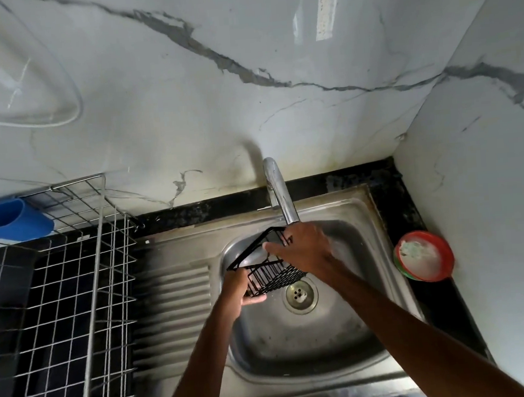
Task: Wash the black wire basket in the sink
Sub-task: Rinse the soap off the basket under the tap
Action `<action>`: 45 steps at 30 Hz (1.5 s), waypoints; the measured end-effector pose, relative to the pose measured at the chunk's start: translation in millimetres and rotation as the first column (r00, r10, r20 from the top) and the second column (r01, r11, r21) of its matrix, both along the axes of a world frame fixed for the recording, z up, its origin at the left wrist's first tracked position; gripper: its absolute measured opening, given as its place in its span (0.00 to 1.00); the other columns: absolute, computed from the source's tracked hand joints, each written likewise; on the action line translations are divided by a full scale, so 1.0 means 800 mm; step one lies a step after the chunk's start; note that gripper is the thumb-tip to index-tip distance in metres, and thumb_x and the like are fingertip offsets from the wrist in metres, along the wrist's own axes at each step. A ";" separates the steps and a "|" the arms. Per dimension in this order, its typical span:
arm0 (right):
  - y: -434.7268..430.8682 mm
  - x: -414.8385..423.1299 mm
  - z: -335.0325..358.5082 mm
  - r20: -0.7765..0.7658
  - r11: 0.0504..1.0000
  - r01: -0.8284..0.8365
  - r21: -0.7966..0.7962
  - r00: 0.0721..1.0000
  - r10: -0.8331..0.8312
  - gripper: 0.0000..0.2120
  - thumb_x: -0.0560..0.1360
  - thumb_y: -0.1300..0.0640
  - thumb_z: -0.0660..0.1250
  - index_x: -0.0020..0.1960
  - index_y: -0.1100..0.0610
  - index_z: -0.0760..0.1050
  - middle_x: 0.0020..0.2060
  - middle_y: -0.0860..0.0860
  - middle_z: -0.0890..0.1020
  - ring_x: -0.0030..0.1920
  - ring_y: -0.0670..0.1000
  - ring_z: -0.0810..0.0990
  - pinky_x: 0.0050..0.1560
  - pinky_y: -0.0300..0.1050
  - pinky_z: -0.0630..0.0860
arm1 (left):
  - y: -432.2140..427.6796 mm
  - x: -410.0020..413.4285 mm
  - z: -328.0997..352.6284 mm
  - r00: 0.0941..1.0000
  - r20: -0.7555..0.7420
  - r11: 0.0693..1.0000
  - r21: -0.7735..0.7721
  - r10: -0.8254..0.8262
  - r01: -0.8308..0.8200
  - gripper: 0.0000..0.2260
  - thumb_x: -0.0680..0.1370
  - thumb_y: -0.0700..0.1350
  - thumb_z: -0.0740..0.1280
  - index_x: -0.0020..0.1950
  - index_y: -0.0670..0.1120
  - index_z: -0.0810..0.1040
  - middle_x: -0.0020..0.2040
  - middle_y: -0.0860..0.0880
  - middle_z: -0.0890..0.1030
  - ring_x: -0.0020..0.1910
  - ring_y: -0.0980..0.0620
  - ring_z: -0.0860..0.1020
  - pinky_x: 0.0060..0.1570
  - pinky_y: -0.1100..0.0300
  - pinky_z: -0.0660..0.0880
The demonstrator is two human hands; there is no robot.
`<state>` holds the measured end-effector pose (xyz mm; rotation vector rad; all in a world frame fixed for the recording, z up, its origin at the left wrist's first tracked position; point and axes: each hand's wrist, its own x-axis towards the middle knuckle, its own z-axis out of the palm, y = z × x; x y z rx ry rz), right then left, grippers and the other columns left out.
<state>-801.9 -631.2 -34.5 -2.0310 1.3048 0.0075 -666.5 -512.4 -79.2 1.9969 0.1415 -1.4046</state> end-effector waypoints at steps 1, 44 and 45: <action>0.002 -0.002 0.001 0.052 1.000 -0.006 -0.006 0.999 0.006 0.25 0.74 0.33 0.68 0.55 0.54 0.81 0.47 0.50 0.84 0.47 0.48 0.83 0.42 0.39 0.76 | 0.003 0.002 0.002 1.000 -0.024 1.000 0.008 0.018 -0.018 0.14 0.83 0.39 0.56 0.53 0.39 0.81 0.41 0.42 0.86 0.44 0.43 0.83 0.47 0.40 0.84; -0.011 -0.068 -0.129 0.108 0.921 0.024 0.388 0.992 -0.071 0.43 0.78 0.28 0.40 0.83 0.53 0.39 0.82 0.53 0.42 0.82 0.53 0.42 0.80 0.55 0.43 | 0.027 0.019 0.028 0.998 -0.041 0.998 0.044 0.054 -0.052 0.13 0.83 0.37 0.58 0.44 0.36 0.79 0.30 0.38 0.84 0.29 0.37 0.83 0.20 0.57 0.78; -0.011 -0.064 -0.127 0.079 0.920 0.045 0.389 0.993 -0.082 0.44 0.78 0.27 0.40 0.83 0.54 0.39 0.82 0.54 0.42 0.82 0.55 0.43 0.80 0.56 0.44 | 0.026 0.019 0.028 0.998 -0.037 0.997 0.048 0.058 -0.056 0.13 0.83 0.38 0.58 0.45 0.36 0.79 0.32 0.38 0.84 0.32 0.37 0.83 0.20 0.57 0.78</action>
